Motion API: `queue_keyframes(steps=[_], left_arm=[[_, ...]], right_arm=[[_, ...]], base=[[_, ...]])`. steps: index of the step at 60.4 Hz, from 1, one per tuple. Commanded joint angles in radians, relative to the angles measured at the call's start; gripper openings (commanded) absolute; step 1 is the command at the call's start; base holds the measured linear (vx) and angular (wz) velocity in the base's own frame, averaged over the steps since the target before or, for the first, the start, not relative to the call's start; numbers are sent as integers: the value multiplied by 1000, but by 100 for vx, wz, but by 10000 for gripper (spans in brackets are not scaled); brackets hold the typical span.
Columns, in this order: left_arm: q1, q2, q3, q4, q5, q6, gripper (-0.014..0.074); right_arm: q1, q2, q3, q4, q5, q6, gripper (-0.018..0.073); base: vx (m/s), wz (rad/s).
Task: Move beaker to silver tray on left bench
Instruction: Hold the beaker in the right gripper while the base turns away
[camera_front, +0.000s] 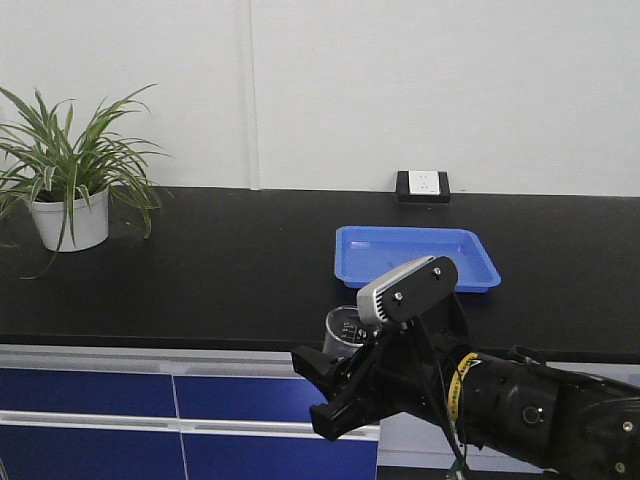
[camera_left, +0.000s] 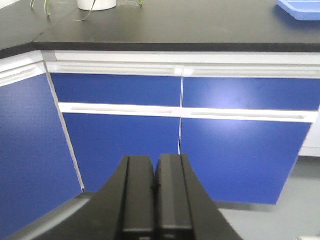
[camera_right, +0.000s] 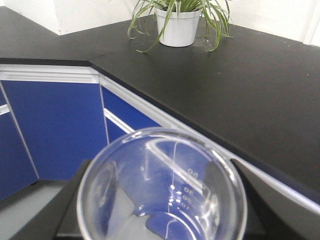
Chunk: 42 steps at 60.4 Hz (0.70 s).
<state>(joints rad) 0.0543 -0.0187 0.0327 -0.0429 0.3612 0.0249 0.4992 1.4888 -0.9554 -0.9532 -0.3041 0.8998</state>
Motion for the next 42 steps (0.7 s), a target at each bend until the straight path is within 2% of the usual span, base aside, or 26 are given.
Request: queue_keyframes(steps=[1,24,42], left_arm=[[0,-7,20,-8,-79,0,1],[0,-7,20,-8,-79,0,1],[0,-7,20,-8,-79,0,1]], right_arm=[[-3,-39,-31,18,-45,1,-11],[-3,-39,-31,18,-44,0,-11],[-3,-39,-31,18,-44,-1,-11]], base=[[-31,-4],[-28,1],[-18,20]])
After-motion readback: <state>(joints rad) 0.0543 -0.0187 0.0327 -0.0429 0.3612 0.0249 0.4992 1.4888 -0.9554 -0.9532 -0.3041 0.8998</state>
